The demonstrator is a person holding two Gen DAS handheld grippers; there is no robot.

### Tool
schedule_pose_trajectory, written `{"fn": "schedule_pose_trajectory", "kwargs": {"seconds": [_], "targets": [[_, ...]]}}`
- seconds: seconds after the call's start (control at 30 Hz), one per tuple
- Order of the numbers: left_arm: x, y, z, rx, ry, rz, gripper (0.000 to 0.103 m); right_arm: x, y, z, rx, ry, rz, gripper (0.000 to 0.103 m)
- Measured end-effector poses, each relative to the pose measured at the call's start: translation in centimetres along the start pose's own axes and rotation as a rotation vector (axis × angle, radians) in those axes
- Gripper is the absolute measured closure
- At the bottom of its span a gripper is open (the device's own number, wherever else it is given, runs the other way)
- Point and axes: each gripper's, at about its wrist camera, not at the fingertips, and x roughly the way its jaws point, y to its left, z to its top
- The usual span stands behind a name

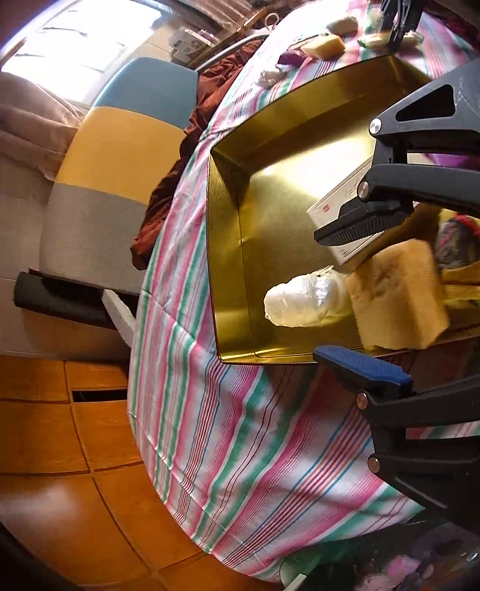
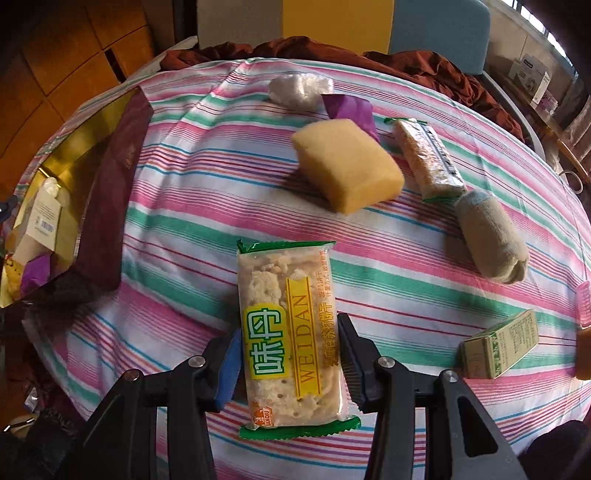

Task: Organize objects
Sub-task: 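Lower the WEIDAN cracker packet into the gold tray and open the right gripper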

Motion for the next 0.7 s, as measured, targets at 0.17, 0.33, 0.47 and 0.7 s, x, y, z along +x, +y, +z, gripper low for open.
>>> {"fn": "schedule_pose_trajectory", "kwargs": {"seconds": [0.17,0.33,0.47,0.7], "targets": [[-2.5,-0.3,-1.4,0.003,-0.041,-0.026,0.044,-2.0,3.0,2.1,-0.030,-0.080,0.076,0.055],[-3.8,-0.4,-2.5,-0.018,-0.046,-0.063,0.043,-5.3,9.6,4.4,-0.152,-0.171,0.157,0.055],[-4.3,-0.5,-3.2,-0.020,-0.046,-0.077,0.042,-5.0,15.0,6.5,-0.264,-0.191,0.201,0.055],[-5.1,0.4,-3.8,-0.041,-0.052,-0.089,0.041,1.3,20.9,7.8,-0.353,-0.085,0.164,0.055]]}}
